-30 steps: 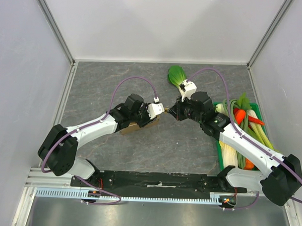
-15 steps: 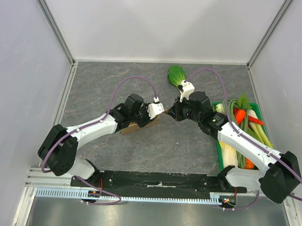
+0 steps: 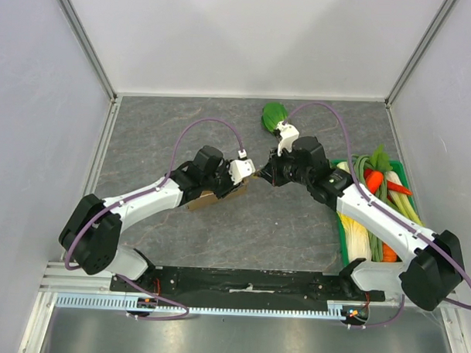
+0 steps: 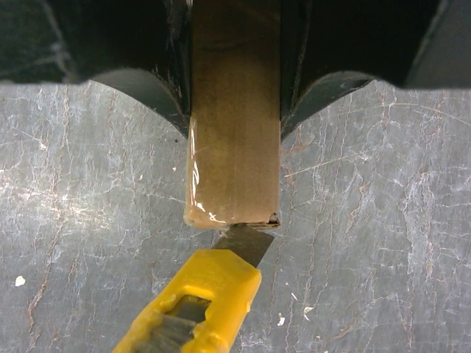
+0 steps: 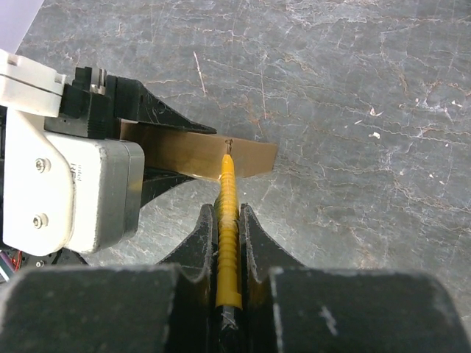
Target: Unpack the express box
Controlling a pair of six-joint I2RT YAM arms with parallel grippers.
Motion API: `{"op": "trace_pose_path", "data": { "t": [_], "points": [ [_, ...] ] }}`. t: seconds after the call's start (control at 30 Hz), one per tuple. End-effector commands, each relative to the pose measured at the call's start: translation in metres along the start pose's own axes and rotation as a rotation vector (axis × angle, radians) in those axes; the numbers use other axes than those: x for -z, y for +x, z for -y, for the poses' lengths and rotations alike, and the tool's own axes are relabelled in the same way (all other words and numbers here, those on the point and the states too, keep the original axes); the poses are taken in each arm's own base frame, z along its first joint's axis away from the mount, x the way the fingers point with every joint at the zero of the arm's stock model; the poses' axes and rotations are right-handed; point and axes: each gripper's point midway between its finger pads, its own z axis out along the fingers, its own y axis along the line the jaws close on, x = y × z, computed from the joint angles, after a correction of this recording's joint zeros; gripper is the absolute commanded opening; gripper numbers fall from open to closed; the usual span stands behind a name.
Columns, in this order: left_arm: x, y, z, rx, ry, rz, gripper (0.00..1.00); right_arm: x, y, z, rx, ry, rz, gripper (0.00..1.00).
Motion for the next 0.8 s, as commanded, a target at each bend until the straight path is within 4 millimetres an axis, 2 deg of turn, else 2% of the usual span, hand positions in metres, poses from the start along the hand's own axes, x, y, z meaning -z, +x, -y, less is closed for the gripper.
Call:
{"op": "trace_pose_path", "data": {
  "t": [0.0,0.23,0.43,0.67,0.77],
  "points": [
    [-0.002,0.038,0.001,0.102,-0.013,-0.118,0.08,0.011,0.034,-0.01,0.014,-0.06,-0.165,0.0],
    [0.001,0.048,-0.016,0.17,-0.049,-0.129,0.03,0.02,0.052,-0.01,0.008,-0.069,-0.25,0.0],
    [0.002,0.05,-0.021,0.181,-0.055,-0.131,0.02,0.024,0.058,-0.013,0.011,-0.084,-0.28,0.0],
    [-0.001,0.048,-0.021,0.186,-0.042,-0.132,0.03,0.037,0.035,-0.02,0.055,-0.098,-0.212,0.0],
    [-0.001,0.045,-0.018,0.183,-0.018,-0.119,0.04,0.037,0.028,-0.016,0.063,-0.069,-0.187,0.0]
  ]
}}
